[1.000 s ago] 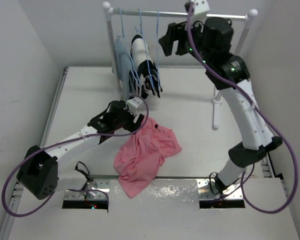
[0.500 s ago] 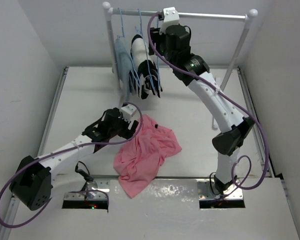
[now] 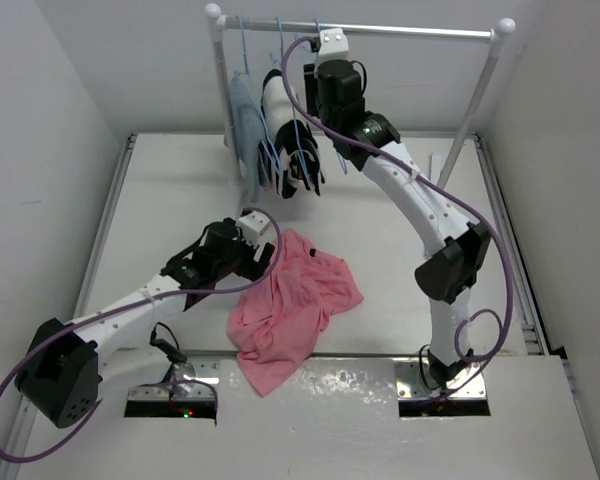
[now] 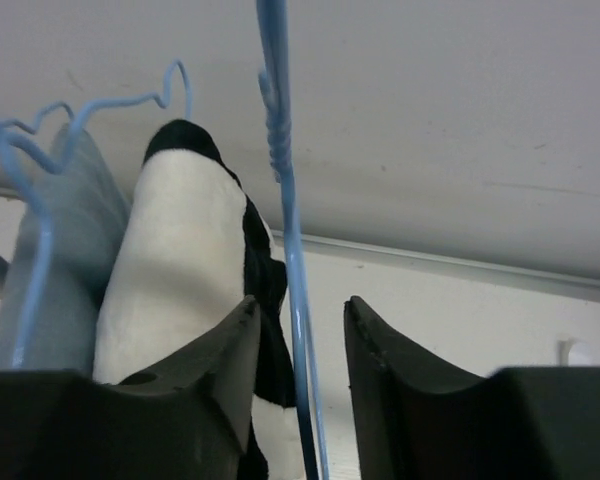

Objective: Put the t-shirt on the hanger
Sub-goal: Pick up the hanger from the clothesline.

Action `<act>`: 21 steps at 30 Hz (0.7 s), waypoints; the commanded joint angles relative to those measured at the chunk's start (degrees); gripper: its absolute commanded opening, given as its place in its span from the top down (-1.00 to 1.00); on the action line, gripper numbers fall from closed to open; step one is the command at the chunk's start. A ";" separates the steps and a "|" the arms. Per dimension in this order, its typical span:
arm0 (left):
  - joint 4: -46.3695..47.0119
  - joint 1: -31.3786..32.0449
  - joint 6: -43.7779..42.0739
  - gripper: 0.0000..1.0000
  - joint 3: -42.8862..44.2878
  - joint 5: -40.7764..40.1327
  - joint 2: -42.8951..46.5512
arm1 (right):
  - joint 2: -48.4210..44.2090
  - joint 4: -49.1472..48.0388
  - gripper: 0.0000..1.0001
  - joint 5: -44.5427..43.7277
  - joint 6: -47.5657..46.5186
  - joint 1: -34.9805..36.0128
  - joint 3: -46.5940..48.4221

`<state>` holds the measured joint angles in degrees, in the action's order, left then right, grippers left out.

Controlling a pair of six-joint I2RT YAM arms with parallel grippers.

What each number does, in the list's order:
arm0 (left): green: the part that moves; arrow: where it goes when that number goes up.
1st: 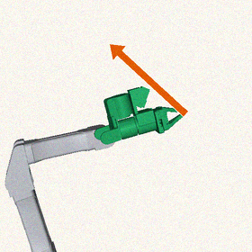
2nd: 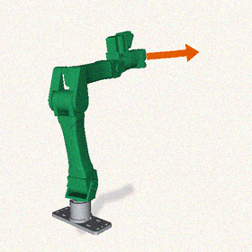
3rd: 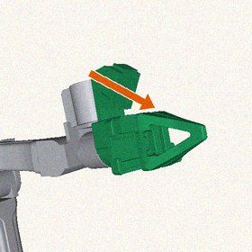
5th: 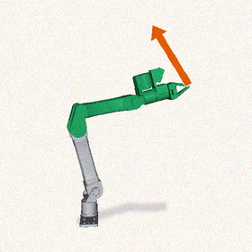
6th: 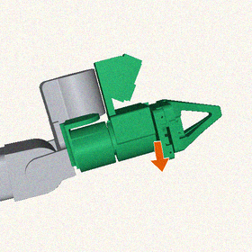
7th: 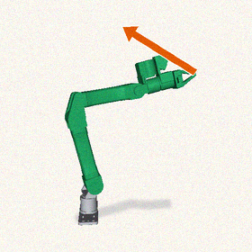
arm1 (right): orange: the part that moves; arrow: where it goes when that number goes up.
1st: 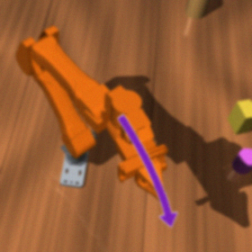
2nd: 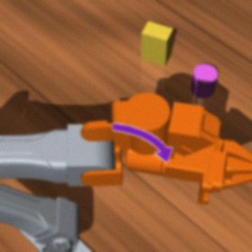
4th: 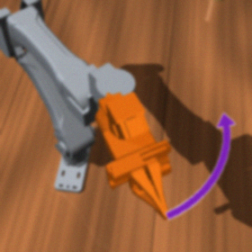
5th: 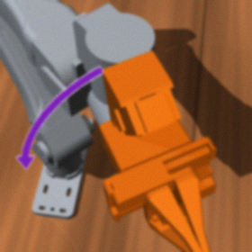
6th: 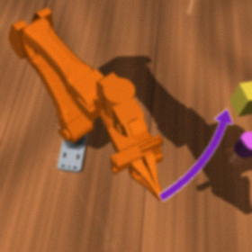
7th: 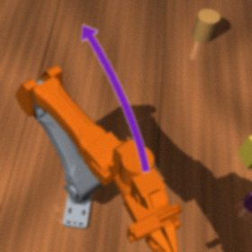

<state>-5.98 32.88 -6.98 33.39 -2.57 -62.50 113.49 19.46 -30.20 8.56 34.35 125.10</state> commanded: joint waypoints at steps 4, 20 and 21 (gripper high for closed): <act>2.73 -1.07 0.39 -0.58 -0.87 -0.77 2.03 | 2.17 -3.73 0.43 4.23 -2.05 -2.09 1.90; 2.37 -1.42 0.83 -0.57 -2.27 -0.59 1.94 | -6.96 -9.71 1.00 1.29 -3.11 -2.00 -6.88; 2.37 -1.42 0.83 -0.57 -2.19 -0.51 1.86 | -8.10 -10.23 1.00 0.32 -2.93 -2.00 -7.15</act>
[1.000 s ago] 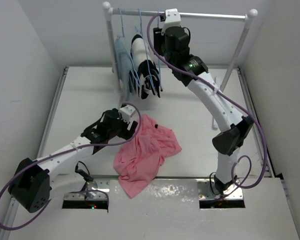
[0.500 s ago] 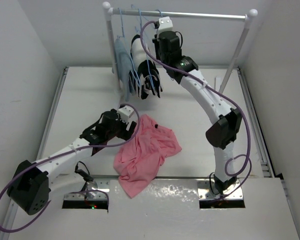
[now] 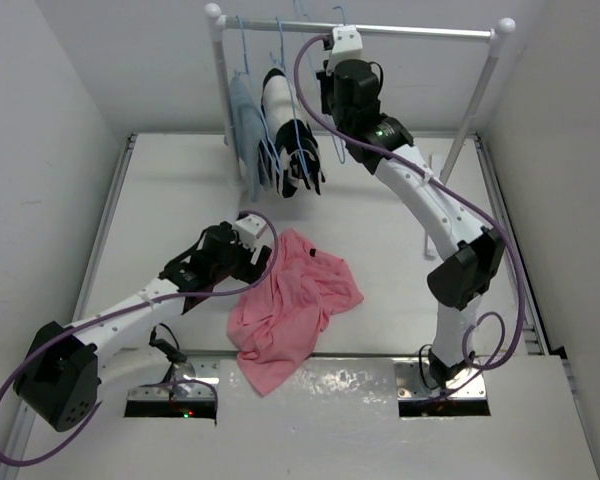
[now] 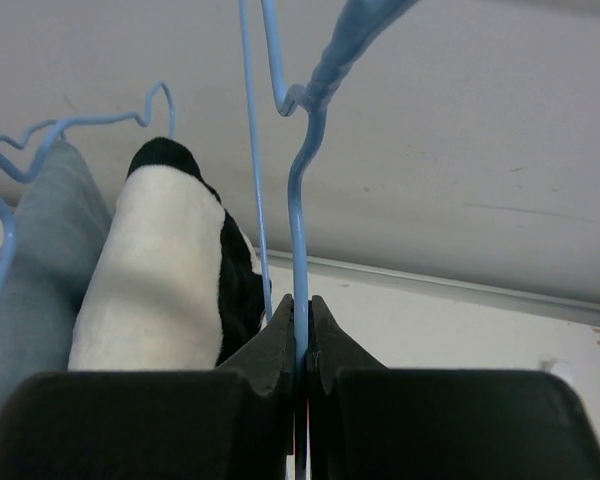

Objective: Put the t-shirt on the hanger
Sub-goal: Pick up the hanger from the clothesline.

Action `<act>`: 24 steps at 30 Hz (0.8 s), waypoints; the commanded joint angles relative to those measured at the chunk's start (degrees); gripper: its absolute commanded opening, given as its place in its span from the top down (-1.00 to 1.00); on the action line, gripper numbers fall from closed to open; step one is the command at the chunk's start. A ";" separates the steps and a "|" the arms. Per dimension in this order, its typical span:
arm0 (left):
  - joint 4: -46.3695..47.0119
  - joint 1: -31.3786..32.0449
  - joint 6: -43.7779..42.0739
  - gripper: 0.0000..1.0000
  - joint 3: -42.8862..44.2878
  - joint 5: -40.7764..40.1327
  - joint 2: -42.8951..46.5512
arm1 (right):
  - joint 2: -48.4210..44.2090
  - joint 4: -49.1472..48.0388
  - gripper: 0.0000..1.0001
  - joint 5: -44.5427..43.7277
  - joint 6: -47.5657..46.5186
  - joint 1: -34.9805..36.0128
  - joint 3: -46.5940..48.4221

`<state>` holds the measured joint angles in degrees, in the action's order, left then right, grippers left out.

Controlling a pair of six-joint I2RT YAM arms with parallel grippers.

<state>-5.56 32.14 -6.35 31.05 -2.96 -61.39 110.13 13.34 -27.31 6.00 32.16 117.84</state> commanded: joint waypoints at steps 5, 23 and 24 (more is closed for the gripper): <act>2.31 -0.76 -0.15 -0.57 0.33 0.24 0.21 | -9.75 -9.12 1.00 1.81 -4.40 0.18 -6.03; 3.10 -0.76 -5.86 -0.54 0.68 4.26 -3.12 | -22.48 -1.22 1.00 5.25 -4.95 0.18 -24.58; 2.84 -0.68 -6.22 -0.52 1.03 5.67 -3.21 | -23.63 -0.26 1.00 5.51 -4.86 0.18 -25.98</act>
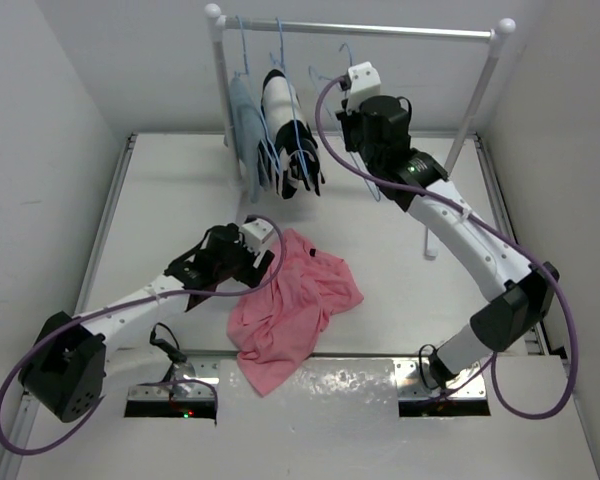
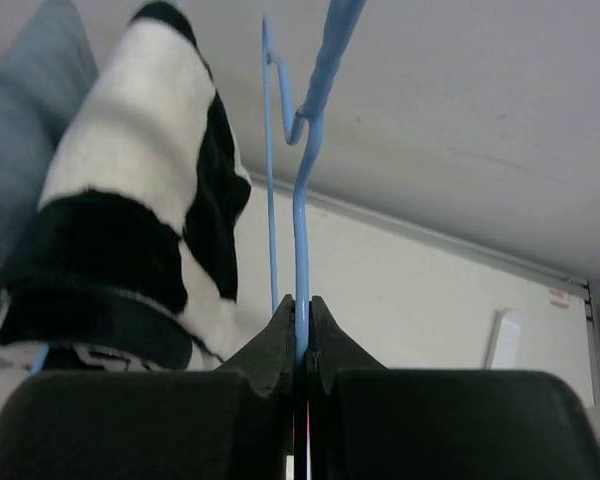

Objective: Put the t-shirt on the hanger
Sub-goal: Pick up the hanger from the clothesline, then place the T-shirt on the hanger.

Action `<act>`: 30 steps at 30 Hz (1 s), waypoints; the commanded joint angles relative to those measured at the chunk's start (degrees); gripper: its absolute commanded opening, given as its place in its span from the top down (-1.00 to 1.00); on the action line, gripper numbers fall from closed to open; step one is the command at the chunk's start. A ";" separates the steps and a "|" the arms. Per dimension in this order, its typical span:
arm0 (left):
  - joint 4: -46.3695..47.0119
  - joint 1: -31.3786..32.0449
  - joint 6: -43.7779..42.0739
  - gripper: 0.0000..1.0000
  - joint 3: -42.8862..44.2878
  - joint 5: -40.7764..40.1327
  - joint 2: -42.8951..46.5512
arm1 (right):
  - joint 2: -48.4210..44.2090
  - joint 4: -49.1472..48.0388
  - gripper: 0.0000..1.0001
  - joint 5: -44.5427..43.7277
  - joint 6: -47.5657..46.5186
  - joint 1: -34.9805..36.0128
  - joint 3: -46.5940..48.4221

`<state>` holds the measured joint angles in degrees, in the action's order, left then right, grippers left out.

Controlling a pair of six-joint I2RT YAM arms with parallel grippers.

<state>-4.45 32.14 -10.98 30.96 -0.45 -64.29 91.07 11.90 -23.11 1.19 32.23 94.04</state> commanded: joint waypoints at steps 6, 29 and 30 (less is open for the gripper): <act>-8.02 3.52 -10.45 -0.32 7.70 15.57 -5.57 | -16.33 1.46 1.00 1.92 3.81 0.03 -15.62; -35.00 17.87 -71.32 -0.72 1.84 2.04 -13.86 | -40.70 14.47 1.00 -0.62 11.46 -0.32 -42.53; -37.19 17.35 -74.76 -0.73 0.69 2.47 -11.75 | -40.62 14.12 1.00 -0.18 11.47 -0.24 -43.06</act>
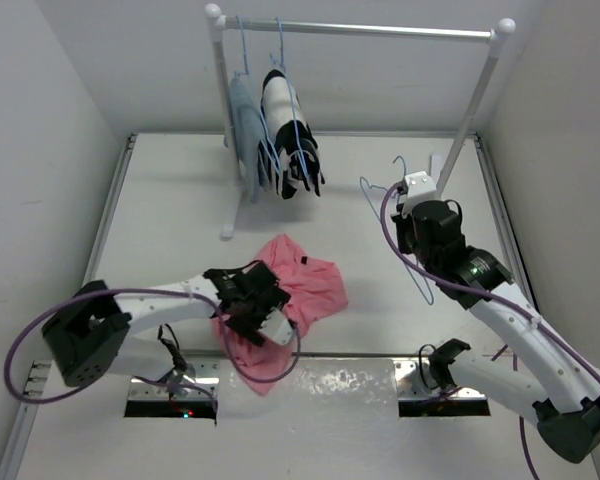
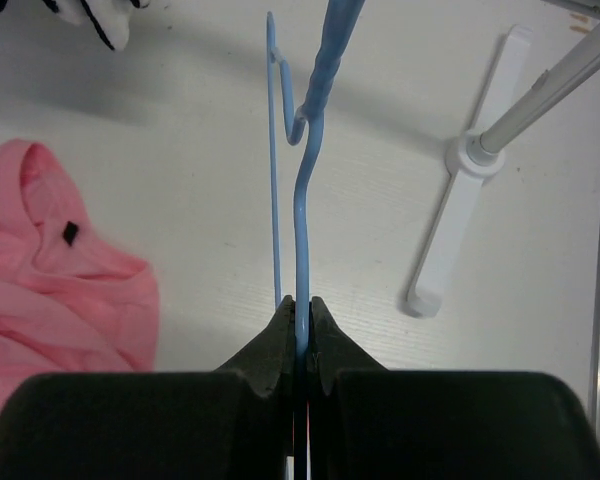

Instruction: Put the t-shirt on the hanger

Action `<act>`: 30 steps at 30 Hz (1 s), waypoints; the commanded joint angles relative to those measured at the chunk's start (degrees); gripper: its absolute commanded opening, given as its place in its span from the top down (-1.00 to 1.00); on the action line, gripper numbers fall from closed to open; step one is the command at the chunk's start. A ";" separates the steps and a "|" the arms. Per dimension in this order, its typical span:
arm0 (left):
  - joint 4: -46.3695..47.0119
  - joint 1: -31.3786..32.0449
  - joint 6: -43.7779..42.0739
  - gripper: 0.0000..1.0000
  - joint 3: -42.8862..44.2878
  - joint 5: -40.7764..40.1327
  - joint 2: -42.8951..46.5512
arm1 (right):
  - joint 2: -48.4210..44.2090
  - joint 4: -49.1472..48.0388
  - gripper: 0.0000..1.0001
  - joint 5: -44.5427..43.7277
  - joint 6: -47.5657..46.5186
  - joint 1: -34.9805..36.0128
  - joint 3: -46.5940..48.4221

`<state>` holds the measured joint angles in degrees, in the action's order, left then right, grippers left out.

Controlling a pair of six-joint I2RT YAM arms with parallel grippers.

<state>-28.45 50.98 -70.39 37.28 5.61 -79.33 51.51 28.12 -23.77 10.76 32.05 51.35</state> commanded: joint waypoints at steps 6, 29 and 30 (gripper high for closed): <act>-31.23 -5.81 -34.47 -0.89 -9.24 2.82 28.39 | 0.87 -3.95 1.00 3.46 1.72 -0.06 -0.64; 2.35 -20.31 60.34 -0.12 21.34 -4.62 -3.71 | 1.49 -2.72 1.00 18.85 5.93 -0.06 -9.87; 2.26 -20.31 64.63 -0.09 21.61 -8.03 -4.25 | 1.41 -2.63 1.00 18.93 6.02 -0.15 -9.78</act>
<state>-26.52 30.68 -21.28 55.22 7.62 -83.68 53.93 27.81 -6.79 15.05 32.01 41.01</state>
